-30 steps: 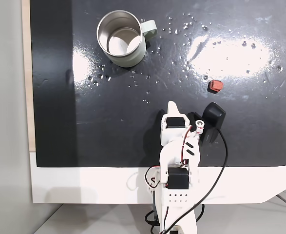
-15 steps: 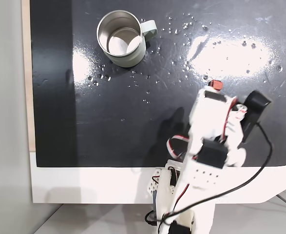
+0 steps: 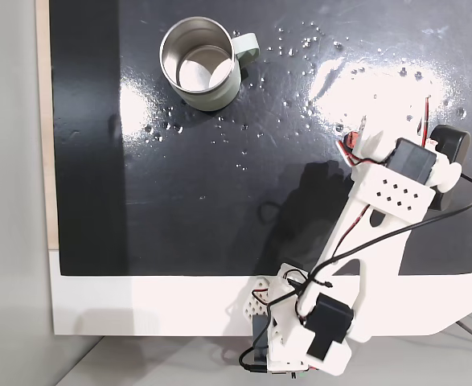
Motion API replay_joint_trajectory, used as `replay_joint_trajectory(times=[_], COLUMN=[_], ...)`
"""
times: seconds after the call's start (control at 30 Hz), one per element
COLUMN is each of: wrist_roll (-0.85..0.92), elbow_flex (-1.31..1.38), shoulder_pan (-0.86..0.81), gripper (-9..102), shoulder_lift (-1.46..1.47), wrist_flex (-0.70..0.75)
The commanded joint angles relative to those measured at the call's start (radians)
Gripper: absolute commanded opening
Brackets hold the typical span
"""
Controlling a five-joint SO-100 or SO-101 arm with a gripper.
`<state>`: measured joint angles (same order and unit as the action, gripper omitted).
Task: Grasp a cube and put it in the cup.
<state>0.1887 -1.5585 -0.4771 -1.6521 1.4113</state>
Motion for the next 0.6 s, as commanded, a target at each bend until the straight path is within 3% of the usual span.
replay_joint_trajectory(times=[0.0,0.17,0.3,0.33,0.57], wrist_roll=[0.021,0.040,0.061,0.061,0.077], elbow_flex=[0.118,0.144,0.144,0.144,0.153], shoulder_pan=[0.009,0.006,-0.015,-0.020,-0.058], gripper=[0,3,34,38,41], shoulder_lift=[0.038,0.072,0.104,0.115,0.173], wrist_flex=[0.055,0.081,0.089,0.091,0.057])
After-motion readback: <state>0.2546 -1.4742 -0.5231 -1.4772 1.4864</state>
